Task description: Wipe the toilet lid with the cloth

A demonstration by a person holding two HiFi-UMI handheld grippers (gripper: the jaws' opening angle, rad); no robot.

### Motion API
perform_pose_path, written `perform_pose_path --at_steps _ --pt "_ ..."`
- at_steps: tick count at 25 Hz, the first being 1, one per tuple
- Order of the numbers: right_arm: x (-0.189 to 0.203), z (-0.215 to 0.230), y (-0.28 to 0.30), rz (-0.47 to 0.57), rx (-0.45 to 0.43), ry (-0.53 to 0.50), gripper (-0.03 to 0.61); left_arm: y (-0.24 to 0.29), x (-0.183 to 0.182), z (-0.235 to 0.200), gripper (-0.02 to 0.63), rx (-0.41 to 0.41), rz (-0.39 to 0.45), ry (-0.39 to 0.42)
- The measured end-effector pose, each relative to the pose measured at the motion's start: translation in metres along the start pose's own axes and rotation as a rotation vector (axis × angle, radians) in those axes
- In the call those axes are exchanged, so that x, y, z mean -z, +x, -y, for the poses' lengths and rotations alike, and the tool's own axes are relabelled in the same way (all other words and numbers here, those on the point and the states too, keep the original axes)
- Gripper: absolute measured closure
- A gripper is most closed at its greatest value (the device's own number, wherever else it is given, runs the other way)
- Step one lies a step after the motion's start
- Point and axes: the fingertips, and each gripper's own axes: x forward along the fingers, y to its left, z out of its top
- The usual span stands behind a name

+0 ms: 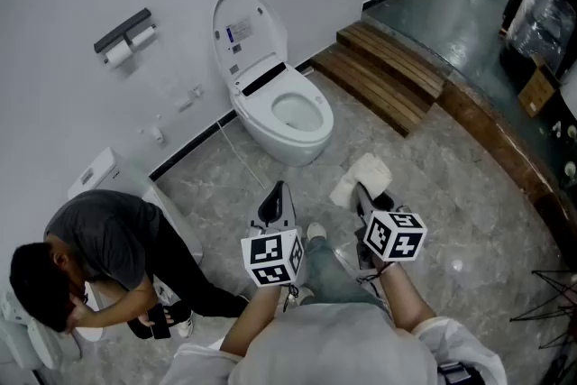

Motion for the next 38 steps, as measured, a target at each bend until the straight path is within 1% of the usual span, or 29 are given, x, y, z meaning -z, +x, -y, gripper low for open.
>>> perform_pose_path --at_steps 5,10,14,20,23,26,29,33,38 --pt "-0.024 0.013 0.023 0.031 0.013 0.007 0.488 0.035 -0.003 -0.002 0.600 0.008 -0.007 0.018" --pt "-0.048 0.044 0.067 0.013 0.009 0.012 0.488 0.093 -0.006 -0.008 0.600 -0.015 -0.011 0.031" --pt "-0.080 0.069 0.108 -0.004 -0.021 -0.002 0.488 0.147 -0.014 -0.008 0.600 -0.054 -0.009 0.023" --pt "-0.129 0.113 0.164 -0.028 -0.078 -0.023 0.488 0.224 -0.022 0.014 0.600 -0.096 -0.011 0.016" --pt "-0.147 0.131 0.187 -0.041 -0.107 -0.036 0.488 0.253 -0.026 0.020 0.600 -0.124 -0.003 0.013" --pt "-0.157 0.146 0.205 -0.060 -0.135 -0.047 0.488 0.274 -0.024 0.027 0.600 -0.148 -0.007 0.012" --pt "-0.163 0.158 0.219 -0.073 -0.151 -0.036 0.488 0.291 -0.017 0.031 0.600 -0.164 -0.029 0.019" --pt "-0.156 0.169 0.228 -0.102 -0.157 -0.004 0.488 0.304 -0.009 0.030 0.600 -0.179 -0.061 0.027" --pt "-0.156 0.177 0.247 -0.123 -0.161 0.015 0.488 0.325 -0.011 0.021 0.600 -0.192 -0.066 0.034"
